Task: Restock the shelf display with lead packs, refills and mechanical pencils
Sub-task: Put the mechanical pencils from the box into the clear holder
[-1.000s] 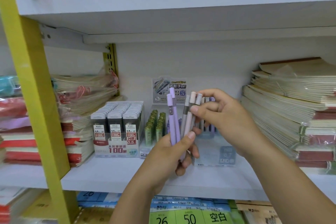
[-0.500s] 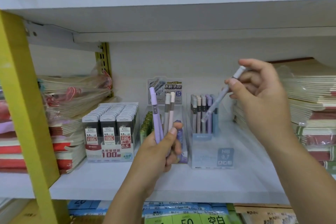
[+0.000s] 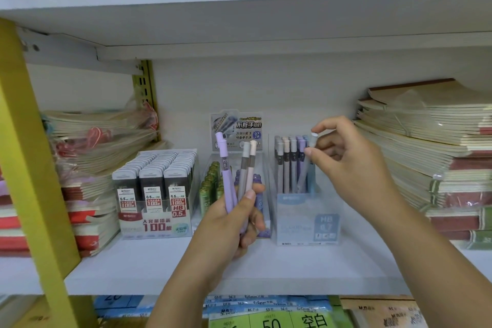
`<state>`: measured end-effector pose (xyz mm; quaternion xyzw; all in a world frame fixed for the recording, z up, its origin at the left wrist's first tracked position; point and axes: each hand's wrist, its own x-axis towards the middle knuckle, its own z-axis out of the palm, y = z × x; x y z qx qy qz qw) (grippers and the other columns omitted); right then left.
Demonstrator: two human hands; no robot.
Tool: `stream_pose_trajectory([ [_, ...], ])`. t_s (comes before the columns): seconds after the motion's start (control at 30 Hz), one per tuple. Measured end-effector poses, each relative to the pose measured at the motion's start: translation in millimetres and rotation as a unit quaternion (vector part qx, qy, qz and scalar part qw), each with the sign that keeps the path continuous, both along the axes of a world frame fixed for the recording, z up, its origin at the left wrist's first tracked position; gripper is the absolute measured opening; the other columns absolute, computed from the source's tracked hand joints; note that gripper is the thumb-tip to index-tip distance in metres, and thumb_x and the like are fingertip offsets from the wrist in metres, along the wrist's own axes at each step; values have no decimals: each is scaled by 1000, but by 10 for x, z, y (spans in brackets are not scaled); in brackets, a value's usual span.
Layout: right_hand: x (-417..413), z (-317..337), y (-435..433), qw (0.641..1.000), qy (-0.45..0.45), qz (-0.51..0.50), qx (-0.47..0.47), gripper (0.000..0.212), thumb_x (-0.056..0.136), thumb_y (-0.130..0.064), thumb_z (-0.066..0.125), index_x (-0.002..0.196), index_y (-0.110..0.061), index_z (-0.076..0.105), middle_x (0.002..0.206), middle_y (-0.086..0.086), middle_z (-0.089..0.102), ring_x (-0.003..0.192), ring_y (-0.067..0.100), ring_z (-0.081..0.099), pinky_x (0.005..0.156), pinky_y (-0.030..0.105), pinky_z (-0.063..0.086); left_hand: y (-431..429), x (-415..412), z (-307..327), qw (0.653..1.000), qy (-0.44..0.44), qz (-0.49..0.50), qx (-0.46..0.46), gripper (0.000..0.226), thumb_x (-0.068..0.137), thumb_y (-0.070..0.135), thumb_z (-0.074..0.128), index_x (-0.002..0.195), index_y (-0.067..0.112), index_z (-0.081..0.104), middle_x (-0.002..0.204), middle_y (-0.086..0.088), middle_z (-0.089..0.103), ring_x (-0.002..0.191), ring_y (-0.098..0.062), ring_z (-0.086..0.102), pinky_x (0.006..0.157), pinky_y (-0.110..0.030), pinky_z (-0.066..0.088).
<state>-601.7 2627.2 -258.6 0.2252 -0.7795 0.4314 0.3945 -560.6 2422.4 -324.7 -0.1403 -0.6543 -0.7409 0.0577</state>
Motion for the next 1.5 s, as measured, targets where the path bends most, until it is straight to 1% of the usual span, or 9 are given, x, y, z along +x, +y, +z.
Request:
stream_pose_trajectory([
  [0.27, -46, -42, -54, 999, 4, -46, 25, 25, 80, -23, 75, 92, -35, 56, 70, -6, 62, 69, 10, 57, 62, 27, 47, 7, 15, -2, 1000, 8, 1, -7, 23, 101, 36, 50, 104, 35, 72, 66, -3, 60, 44, -10, 38, 38, -18, 28],
  [0.4, -95, -29, -35, 982, 38, -126, 137, 20, 84, -28, 70, 102, -30, 64, 83, -9, 53, 90, 14, 44, 67, 20, 28, 0, 30, 5, 1000, 11, -4, -10, 24, 101, 36, 49, 104, 37, 73, 66, -2, 60, 45, -9, 38, 39, -17, 28],
  [0.53, -87, -32, 0, 972, -31, -145, 184, 26, 88, -31, 65, 113, -35, 64, 94, -7, 46, 98, 8, 33, 74, 25, 29, -9, 55, 22, 1000, 10, -15, -7, 24, 100, 37, 49, 103, 38, 73, 66, -1, 59, 46, -9, 38, 39, -18, 28],
  [0.73, 139, 105, -86, 996, 21, -59, 66, 12, 92, -24, 60, 101, -30, 66, 88, -16, 62, 85, 2, 52, 73, 7, 34, 24, 118, 68, 998, 36, -57, -3, 28, 87, 48, 56, 106, 36, 72, 66, 0, 59, 46, -10, 39, 42, -20, 28],
  [0.83, 301, 164, -203, 985, -100, 138, -29, 18, 90, -26, 64, 105, -35, 63, 83, -11, 74, 82, 2, 65, 81, 19, 48, 57, 133, 80, 996, 42, -79, -9, 25, 93, 49, 59, 110, 36, 72, 68, 0, 59, 46, -9, 40, 41, -18, 28],
  [1.0, 386, 125, -343, 953, -161, 248, -68, 28, 86, -12, 68, 107, -30, 62, 75, 0, 72, 71, 9, 64, 70, 19, 51, 108, 155, 78, 994, 36, -100, -16, 25, 92, 47, 57, 108, 34, 72, 72, -3, 63, 47, -11, 46, 40, -18, 30],
  [1.2, 366, 249, -188, 956, -32, 188, -223, 26, 89, -5, 63, 100, -26, 53, 80, 8, 73, 66, 11, 67, 56, 16, 47, 45, 136, 78, 998, 12, -56, -2, 29, 95, 37, 56, 116, 22, 68, 78, -6, 68, 53, -11, 53, 41, -21, 36],
  [1.33, 360, 290, 36, 975, 24, 116, -186, 30, 90, -8, 62, 99, -34, 52, 84, 3, 72, 81, 19, 70, 69, 28, 54, -26, 88, 63, 1000, 3, -22, -3, 18, 101, 31, 51, 107, 28, 67, 63, 2, 51, 44, -8, 33, 40, -19, 28],
  [1.5, 217, 166, 17, 991, -11, 83, -102, 30, 87, -6, 66, 97, -32, 54, 78, 2, 68, 75, 17, 67, 69, 33, 53, -42, 77, 48, 1000, 9, -22, -8, 33, 75, 58, 63, 96, 33, 66, 62, 6, 44, 46, -8, 31, 41, -19, 28],
])
